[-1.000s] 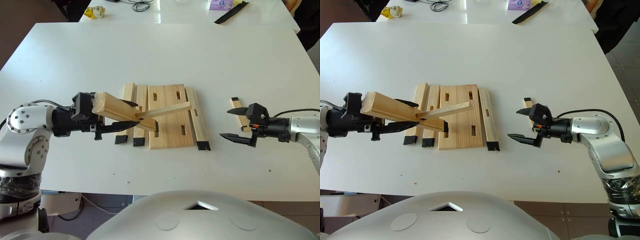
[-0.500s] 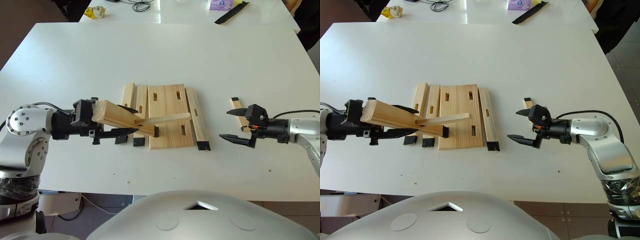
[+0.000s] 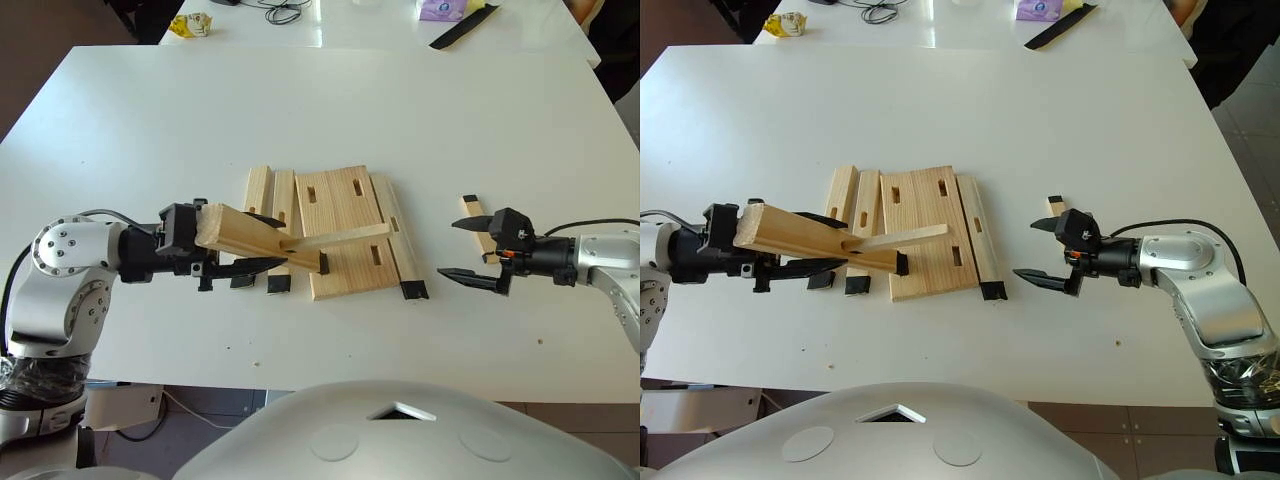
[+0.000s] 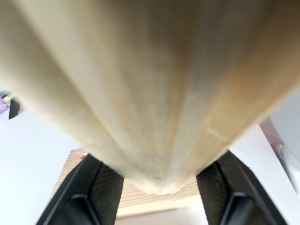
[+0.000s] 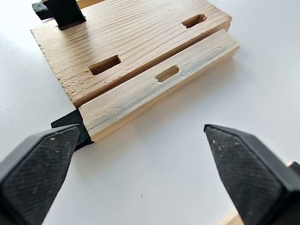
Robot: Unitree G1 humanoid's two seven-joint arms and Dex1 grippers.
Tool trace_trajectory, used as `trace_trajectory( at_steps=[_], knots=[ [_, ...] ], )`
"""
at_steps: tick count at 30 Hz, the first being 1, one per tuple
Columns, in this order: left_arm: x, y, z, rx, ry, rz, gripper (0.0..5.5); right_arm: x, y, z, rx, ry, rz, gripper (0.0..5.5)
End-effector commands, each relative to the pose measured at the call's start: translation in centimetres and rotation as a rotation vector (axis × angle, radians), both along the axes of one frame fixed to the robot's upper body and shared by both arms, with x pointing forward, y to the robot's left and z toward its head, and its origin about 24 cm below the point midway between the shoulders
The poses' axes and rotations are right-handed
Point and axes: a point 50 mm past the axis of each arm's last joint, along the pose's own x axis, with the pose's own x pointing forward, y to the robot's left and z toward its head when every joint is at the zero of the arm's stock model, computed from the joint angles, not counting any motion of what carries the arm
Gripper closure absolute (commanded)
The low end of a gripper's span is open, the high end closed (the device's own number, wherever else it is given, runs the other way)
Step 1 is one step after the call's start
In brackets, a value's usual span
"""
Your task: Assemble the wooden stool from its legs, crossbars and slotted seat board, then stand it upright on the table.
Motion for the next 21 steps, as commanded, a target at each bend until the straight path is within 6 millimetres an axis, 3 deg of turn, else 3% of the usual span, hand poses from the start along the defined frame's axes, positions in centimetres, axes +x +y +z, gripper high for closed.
trace_trajectory(
  at_steps=[1, 7, 21],
  knots=[
    [0.6, 0.1, 0.2, 0.035, 0.053, 0.074, 3.43, 0.3, 0.1, 0.1, -0.014, -0.022, 0.008, 0.64],
    [0.5, -0.1, 1.2, 0.014, 0.089, 0.081, 3.43, 0.1, 0.1, 0.0, -0.012, -0.024, -0.001, 0.64],
    [-0.5, -1.2, 0.9, -0.017, 0.123, 0.069, 3.43, 0.3, 0.3, -0.1, 0.0, -0.039, -0.013, 0.64]
  ],
)
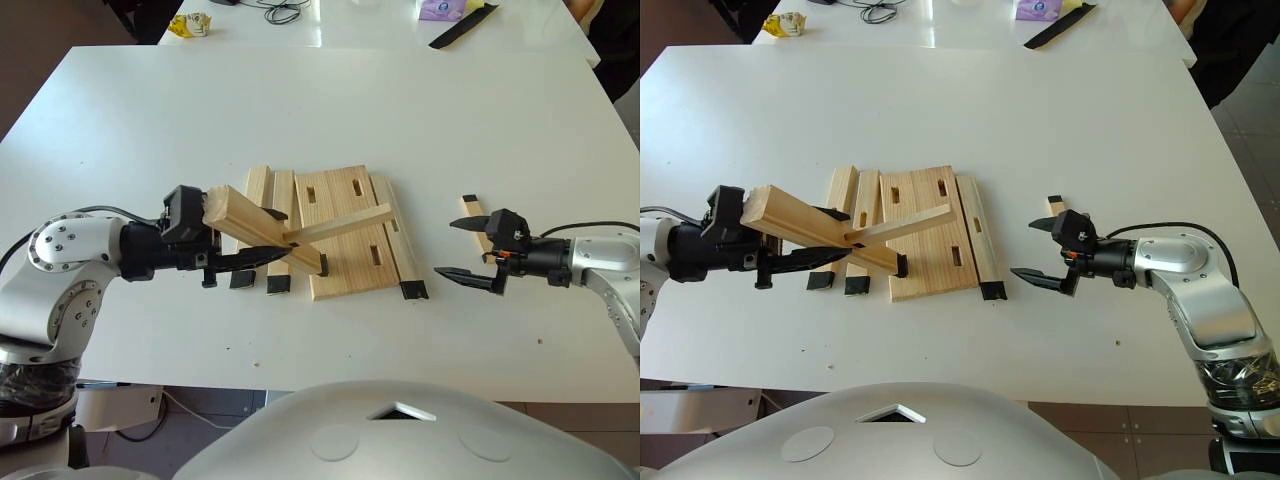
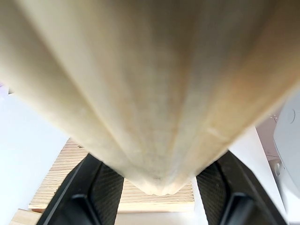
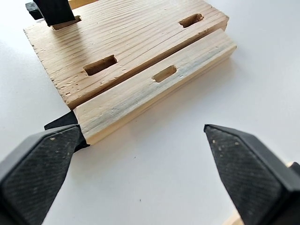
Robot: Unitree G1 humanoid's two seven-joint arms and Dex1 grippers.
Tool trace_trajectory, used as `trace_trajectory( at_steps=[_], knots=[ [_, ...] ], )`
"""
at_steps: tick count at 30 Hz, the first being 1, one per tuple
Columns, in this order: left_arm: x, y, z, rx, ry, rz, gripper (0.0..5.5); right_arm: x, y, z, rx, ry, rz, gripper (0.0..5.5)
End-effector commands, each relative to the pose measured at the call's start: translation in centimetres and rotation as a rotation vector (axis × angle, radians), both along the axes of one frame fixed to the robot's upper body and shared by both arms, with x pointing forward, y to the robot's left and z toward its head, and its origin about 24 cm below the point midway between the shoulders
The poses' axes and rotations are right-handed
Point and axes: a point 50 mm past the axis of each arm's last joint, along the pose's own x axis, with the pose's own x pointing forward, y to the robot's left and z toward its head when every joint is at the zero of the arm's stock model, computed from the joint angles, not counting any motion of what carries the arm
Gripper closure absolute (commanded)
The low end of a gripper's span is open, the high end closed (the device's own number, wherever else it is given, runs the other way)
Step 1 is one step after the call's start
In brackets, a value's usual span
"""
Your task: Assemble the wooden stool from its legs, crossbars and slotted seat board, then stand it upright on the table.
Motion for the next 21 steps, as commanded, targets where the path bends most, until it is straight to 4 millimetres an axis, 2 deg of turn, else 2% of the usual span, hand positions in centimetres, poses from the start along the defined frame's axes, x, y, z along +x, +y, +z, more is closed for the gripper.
trace_trajectory(
  at_steps=[1, 10, 21],
  knots=[
    [-0.2, -0.5, -0.1, -0.011, 0.002, 0.0, 3.43, 0.3, 0.1, 0.3, -0.005, -0.024, 0.004, 0.64],
    [-0.4, -0.3, -1.2, 0.025, -0.021, 0.009, 3.43, 0.5, 0.0, 0.4, -0.009, -0.027, 0.012, 0.64],
    [0.8, 0.5, -0.2, 0.041, -0.058, 0.02, 3.43, 0.5, 0.0, 0.3, -0.01, -0.023, 0.008, 0.64]
  ],
)
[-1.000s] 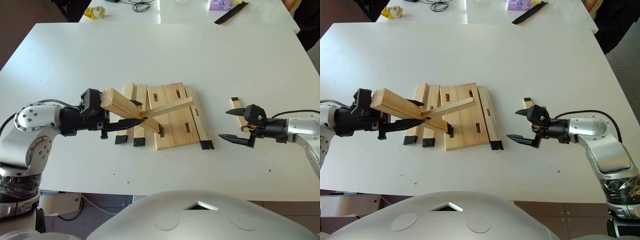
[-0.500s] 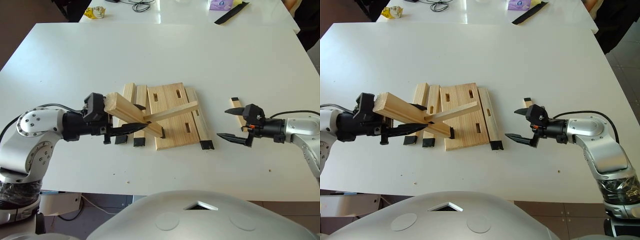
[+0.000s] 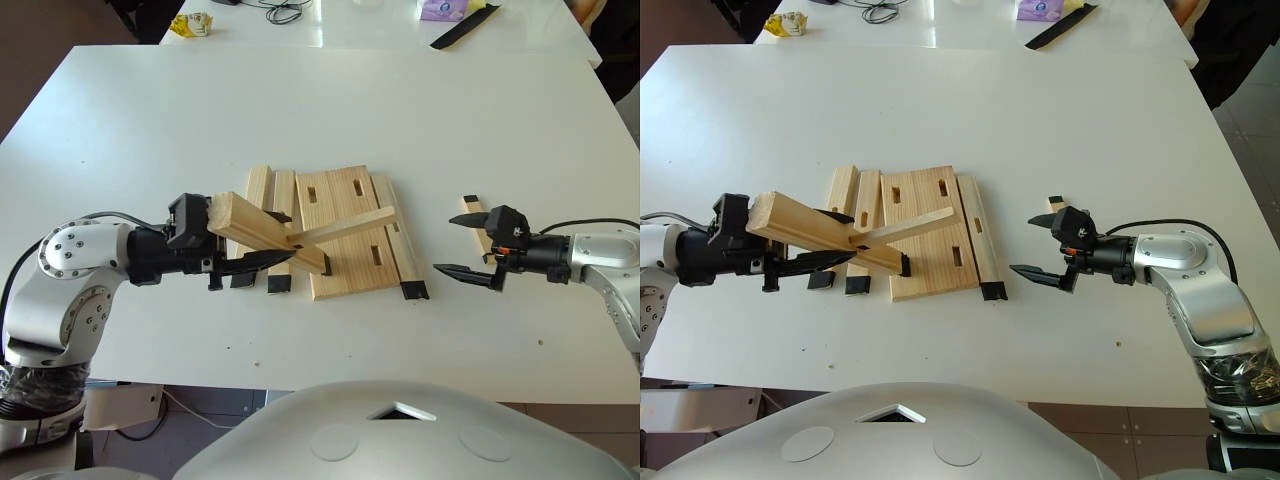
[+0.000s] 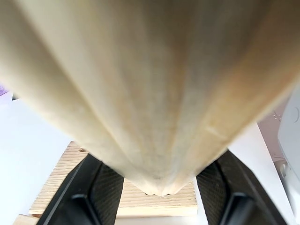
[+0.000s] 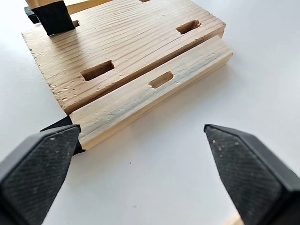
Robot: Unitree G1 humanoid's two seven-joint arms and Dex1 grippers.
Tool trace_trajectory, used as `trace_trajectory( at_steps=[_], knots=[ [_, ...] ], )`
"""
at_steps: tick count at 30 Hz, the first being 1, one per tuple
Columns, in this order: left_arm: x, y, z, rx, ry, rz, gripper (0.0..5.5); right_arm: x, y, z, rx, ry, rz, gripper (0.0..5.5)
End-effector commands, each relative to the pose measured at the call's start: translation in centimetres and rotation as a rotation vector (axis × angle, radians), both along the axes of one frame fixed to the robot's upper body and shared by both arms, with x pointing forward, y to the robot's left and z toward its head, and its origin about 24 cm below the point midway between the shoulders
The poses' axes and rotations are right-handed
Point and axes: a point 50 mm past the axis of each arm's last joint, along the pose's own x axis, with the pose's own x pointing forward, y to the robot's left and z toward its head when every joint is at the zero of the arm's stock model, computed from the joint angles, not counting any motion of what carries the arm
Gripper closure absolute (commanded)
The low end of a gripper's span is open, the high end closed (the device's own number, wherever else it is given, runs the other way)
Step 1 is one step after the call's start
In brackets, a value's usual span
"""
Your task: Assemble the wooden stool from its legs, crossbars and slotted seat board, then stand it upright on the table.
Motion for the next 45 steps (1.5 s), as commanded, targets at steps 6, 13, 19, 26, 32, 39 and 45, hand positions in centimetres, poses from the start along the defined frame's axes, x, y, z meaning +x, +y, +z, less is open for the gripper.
trace_trajectory(
  at_steps=[6, 13, 19, 26, 32, 39, 45],
  knots=[
    [0.9, 0.8, 0.1, 0.059, -0.013, 0.032, 3.43, 0.1, 0.0, 0.1, -0.013, -0.012, 0.006, 0.64],
    [0.3, 0.9, -0.7, 0.1, 0.001, 0.01, 3.43, 0.2, 0.0, 0.2, -0.021, -0.013, 0.012, 0.64],
    [-0.6, 1.2, -1.8, 0.176, 0.033, -0.045, 3.43, 0.3, -0.1, 0.2, -0.025, -0.012, 0.02, 0.64],
    [-1.7, 2.2, -2.5, 0.263, 0.116, -0.098, 3.43, 0.1, -0.2, 0.3, -0.031, -0.008, 0.021, 0.64],
    [-1.1, 2.2, -2.0, 0.213, 0.163, -0.064, 3.43, 0.2, -0.1, 0.3, -0.031, -0.011, 0.023, 0.64],
    [0.4, 1.7, -3.8, 0.191, 0.185, 0.022, 3.43, 0.5, 0.4, 0.1, -0.03, -0.007, 0.041, 0.64],
    [-0.5, 1.0, -5.8, 0.267, 0.172, -0.035, 3.43, 0.8, 0.7, 0.1, -0.028, -0.005, 0.056, 0.64]
  ],
)
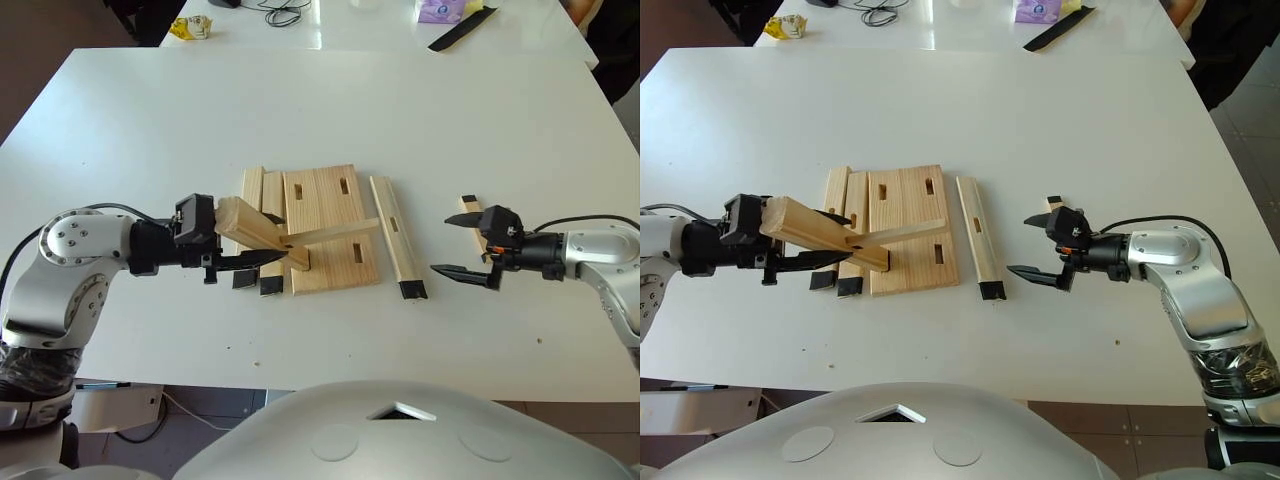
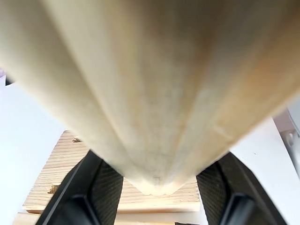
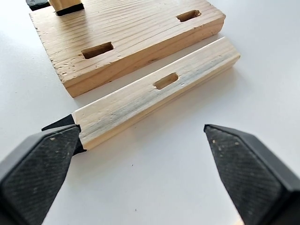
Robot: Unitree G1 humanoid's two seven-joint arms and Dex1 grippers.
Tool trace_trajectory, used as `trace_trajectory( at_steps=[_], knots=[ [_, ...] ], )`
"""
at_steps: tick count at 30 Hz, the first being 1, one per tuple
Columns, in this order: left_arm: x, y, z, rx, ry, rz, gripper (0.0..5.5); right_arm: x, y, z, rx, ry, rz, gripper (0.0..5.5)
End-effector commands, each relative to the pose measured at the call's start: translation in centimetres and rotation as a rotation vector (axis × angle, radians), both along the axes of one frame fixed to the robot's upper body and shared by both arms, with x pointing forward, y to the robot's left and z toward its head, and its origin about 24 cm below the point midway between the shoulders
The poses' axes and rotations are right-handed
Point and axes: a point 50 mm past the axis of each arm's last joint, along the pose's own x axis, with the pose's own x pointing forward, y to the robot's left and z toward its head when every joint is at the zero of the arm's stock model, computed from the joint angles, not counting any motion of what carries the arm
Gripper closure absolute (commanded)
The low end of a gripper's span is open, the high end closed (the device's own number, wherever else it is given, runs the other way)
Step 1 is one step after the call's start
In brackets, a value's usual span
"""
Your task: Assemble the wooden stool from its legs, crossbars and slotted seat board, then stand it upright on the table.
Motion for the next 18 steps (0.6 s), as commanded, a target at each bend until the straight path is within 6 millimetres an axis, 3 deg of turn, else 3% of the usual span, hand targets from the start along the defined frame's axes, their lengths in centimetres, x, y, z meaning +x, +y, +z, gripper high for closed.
trace_trajectory(
  at_steps=[1, 8, 18],
  knots=[
    [-1.6, 0.3, -4.8, 0.164, 0.149, -0.022, 3.43, 0.3, 0.1, 0.1, -0.012, -0.008, 0.008, 0.64],
    [-2.0, -0.1, -5.7, 0.207, 0.138, -0.05, 3.43, 0.3, 0.4, -0.1, -0.004, -0.005, 0.013, 0.64],
    [-1.5, 0.0, -5.5, 0.201, 0.214, -0.01, 3.43, 0.3, 0.8, -0.3, 0.001, -0.007, 0.014, 0.64]
  ],
)
